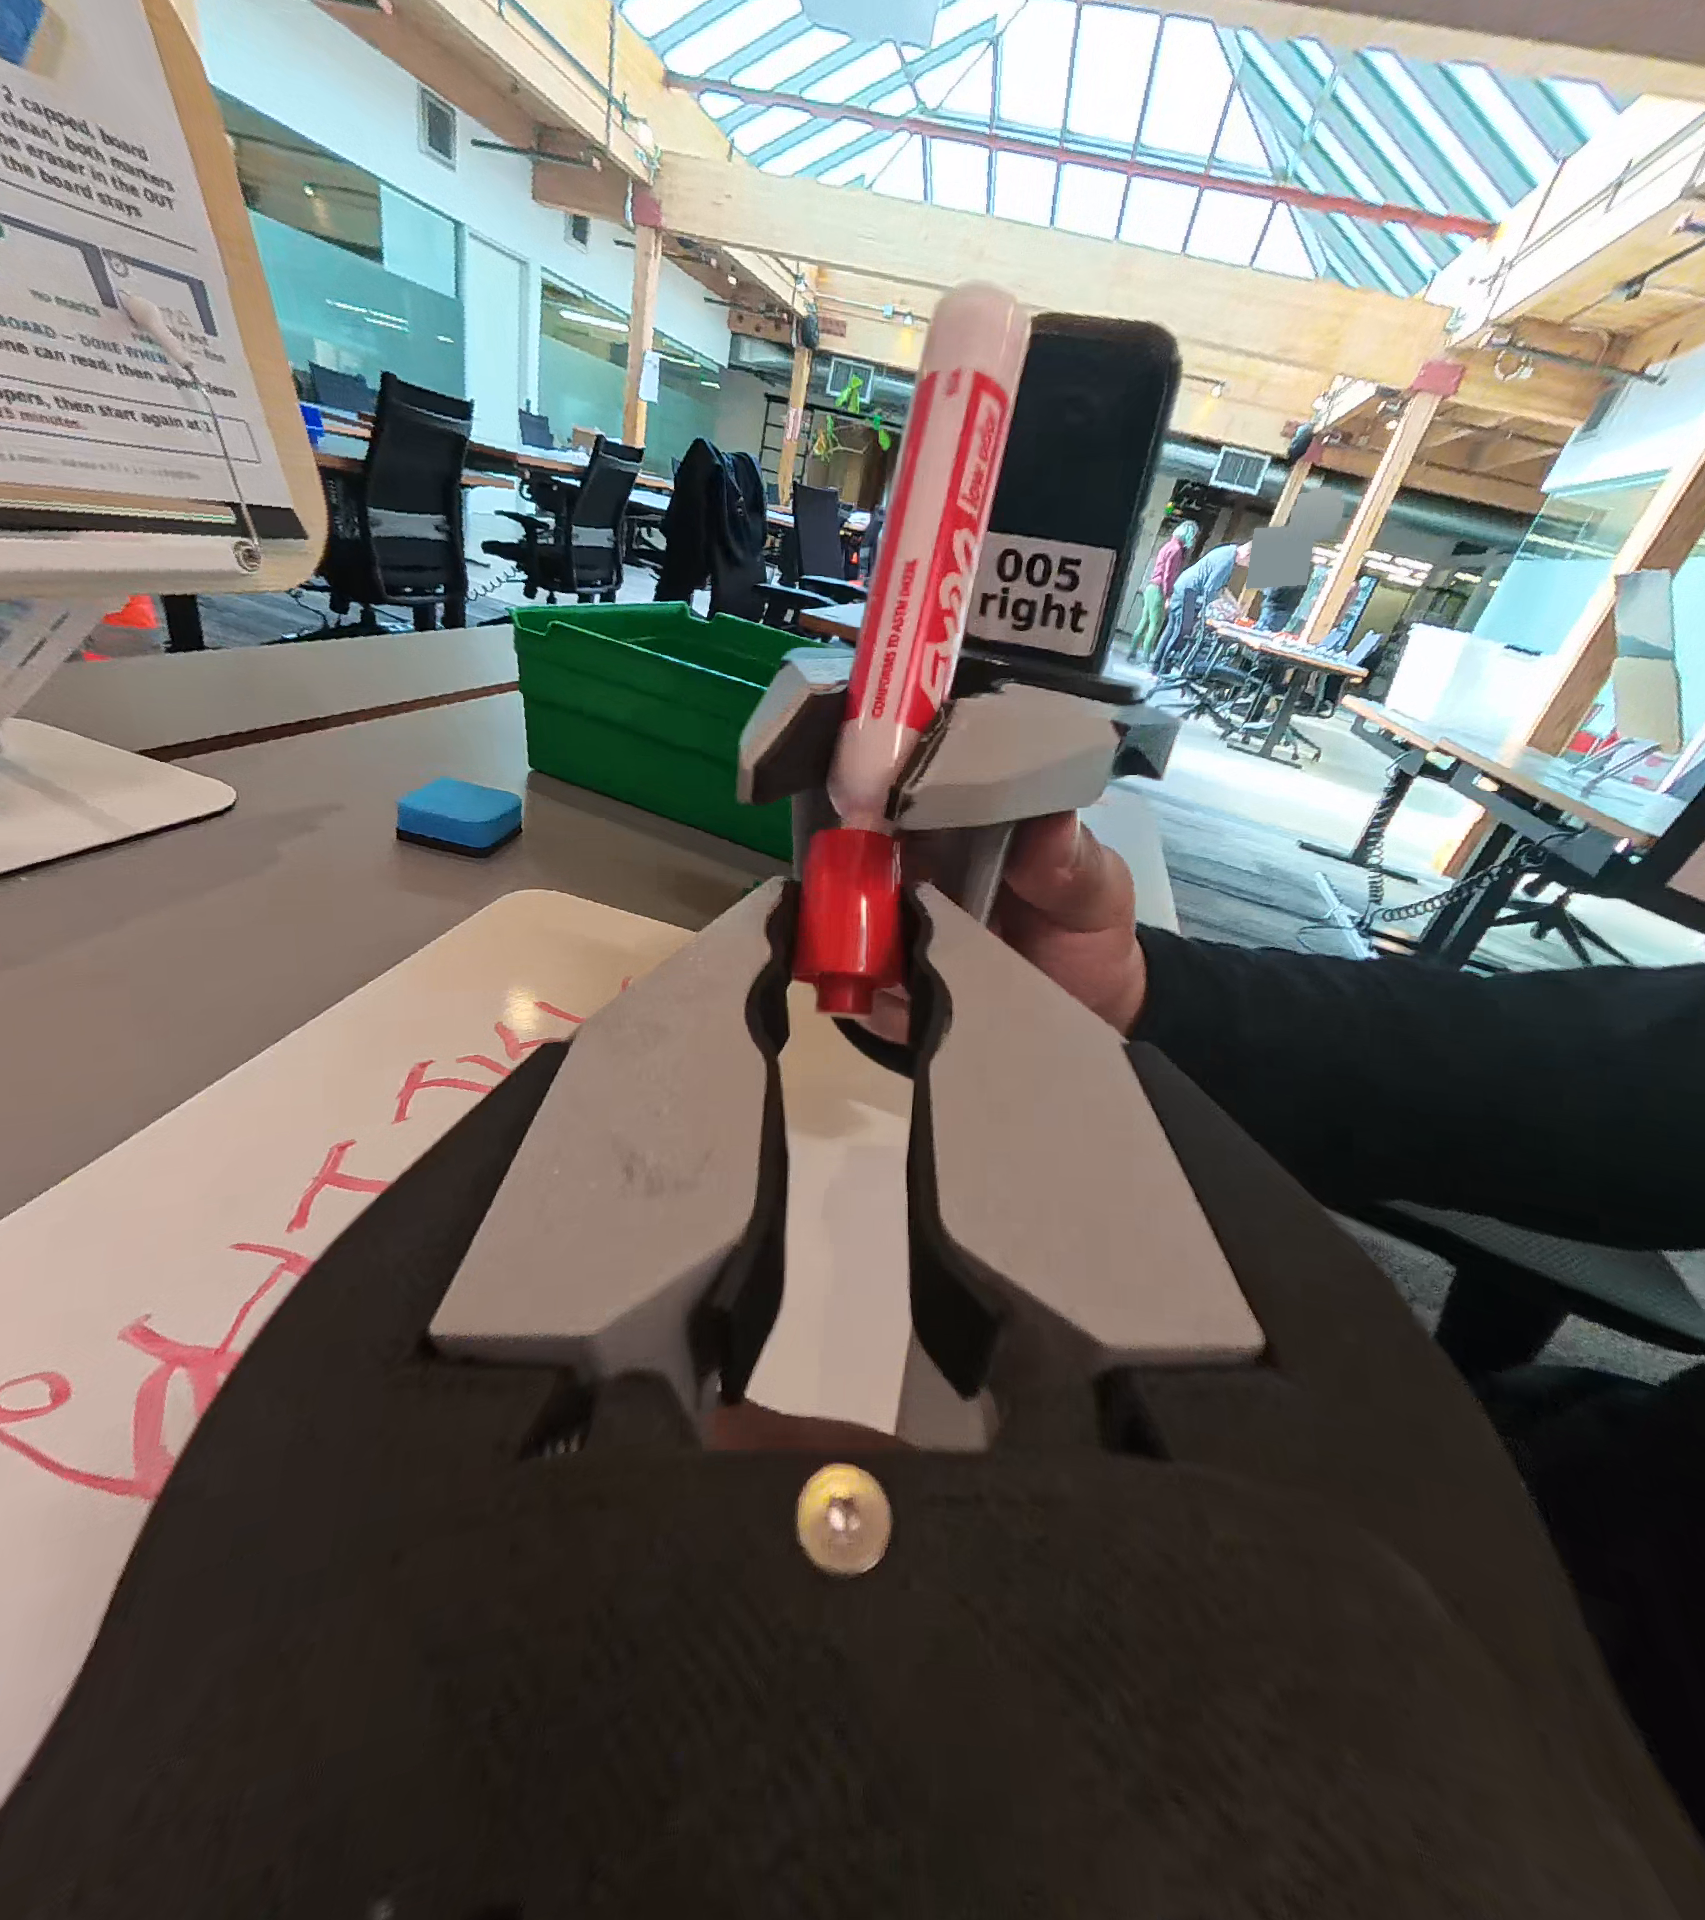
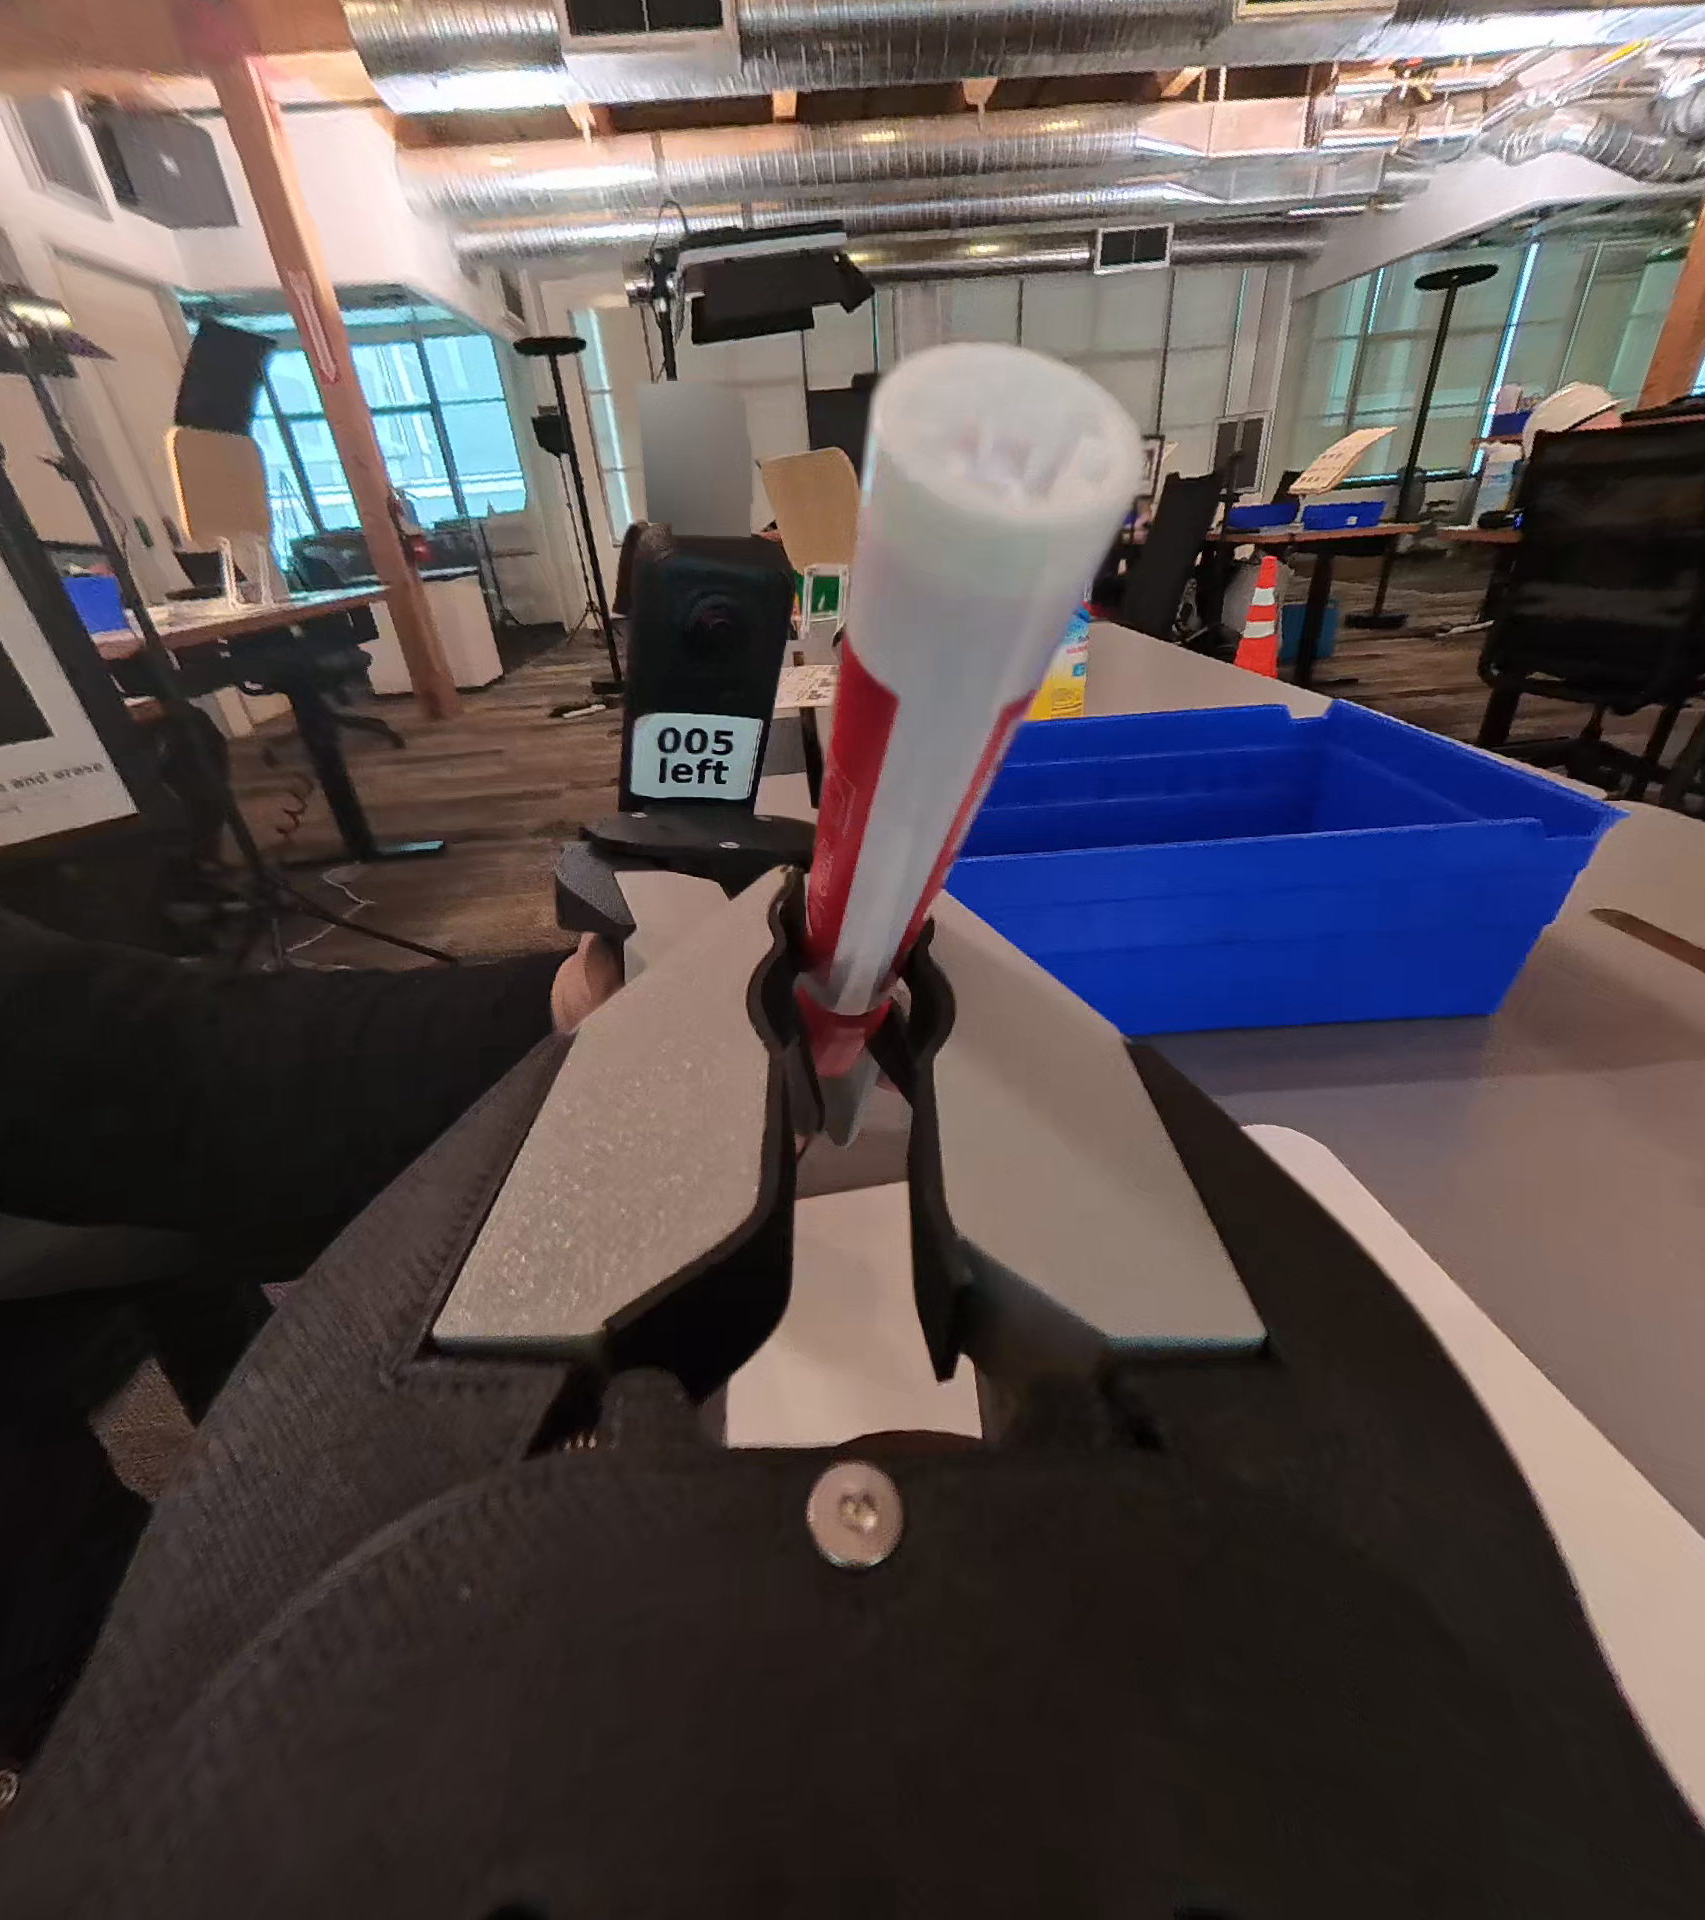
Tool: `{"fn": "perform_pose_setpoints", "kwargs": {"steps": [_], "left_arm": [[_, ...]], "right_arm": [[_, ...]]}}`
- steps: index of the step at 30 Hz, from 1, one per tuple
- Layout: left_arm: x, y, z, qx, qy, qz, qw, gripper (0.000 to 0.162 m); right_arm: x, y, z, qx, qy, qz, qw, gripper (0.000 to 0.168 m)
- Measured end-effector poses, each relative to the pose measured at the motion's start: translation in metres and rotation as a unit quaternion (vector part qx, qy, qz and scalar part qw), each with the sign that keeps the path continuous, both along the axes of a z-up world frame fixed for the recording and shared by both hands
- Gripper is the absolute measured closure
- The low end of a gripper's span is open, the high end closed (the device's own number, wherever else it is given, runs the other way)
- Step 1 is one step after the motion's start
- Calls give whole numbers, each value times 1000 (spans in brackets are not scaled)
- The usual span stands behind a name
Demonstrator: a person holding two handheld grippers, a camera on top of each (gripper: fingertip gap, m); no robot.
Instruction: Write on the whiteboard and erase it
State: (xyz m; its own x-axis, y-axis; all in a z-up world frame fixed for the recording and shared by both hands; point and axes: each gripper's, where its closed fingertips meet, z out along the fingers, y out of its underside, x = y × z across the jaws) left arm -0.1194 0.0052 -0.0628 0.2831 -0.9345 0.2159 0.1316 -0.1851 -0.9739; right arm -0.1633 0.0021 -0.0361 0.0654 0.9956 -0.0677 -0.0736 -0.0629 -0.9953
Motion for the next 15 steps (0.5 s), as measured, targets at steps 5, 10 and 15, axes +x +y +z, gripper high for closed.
{"fn": "perform_pose_setpoints", "kwargs": {"steps": [5, 10, 15], "left_arm": [[5, 6, -15, 50, 68, 47, 995, 147], [4, 7, -12, 37, 52, 42, 997, 147], [8, 3, -16, 35, 63, 30, 997, 148]], "right_arm": [[-7, 2, -8, -82, 9, 31, 996, 153], [-4, 5, -7, -128, 30, 49, 990, 154], [-5, -1, -13, -14, -53, 2, 999, 153]]}}
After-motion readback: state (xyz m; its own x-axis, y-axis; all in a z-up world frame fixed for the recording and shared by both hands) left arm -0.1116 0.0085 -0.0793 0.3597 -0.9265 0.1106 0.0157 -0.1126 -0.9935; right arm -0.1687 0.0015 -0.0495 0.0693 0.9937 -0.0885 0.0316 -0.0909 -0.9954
